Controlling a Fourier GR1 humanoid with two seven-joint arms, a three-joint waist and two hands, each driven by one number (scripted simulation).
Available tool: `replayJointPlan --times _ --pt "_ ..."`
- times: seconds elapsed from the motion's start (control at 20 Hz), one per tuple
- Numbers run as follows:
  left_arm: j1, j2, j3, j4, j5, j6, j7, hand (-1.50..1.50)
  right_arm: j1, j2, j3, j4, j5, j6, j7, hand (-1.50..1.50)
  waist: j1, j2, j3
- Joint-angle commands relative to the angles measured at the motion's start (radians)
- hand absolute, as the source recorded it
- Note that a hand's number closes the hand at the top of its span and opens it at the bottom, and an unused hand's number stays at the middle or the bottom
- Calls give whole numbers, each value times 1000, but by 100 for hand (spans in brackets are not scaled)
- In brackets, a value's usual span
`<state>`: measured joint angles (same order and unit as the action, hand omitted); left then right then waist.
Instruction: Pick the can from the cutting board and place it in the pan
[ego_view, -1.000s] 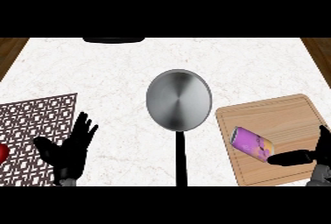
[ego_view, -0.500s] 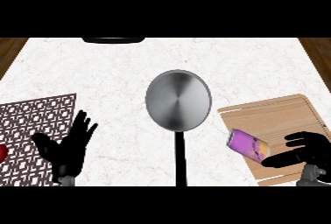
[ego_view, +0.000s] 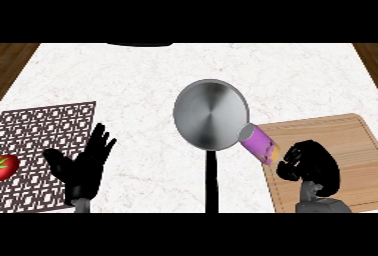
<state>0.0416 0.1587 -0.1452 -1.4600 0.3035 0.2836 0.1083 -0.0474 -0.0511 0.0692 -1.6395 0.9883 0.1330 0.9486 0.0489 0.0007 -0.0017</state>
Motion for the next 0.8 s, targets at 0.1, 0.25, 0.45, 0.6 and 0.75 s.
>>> replayJointPlan --times 0.1,0.25,0.45,0.6,0.75 --pt "-50 -13 -62 13 -16 -36 26 0 -202 50 423 73 42 87 -34 150 160 23 -3" --pt "-63 -18 -73 24 -26 -36 30 0 -321 50 573 131 55 43 41 150 152 19 -2" --pt "-58 -19 -72 35 -32 -23 42 0 -484 51 727 137 122 -38 170 150 115 2 -2" --pt "-62 -19 -51 48 -27 -18 25 0 -585 51 774 123 177 -105 271 150 95 -4 -2" --pt "-61 -9 -37 43 -20 -16 37 0 -678 51 795 121 221 -125 357 150 82 -7 -2"
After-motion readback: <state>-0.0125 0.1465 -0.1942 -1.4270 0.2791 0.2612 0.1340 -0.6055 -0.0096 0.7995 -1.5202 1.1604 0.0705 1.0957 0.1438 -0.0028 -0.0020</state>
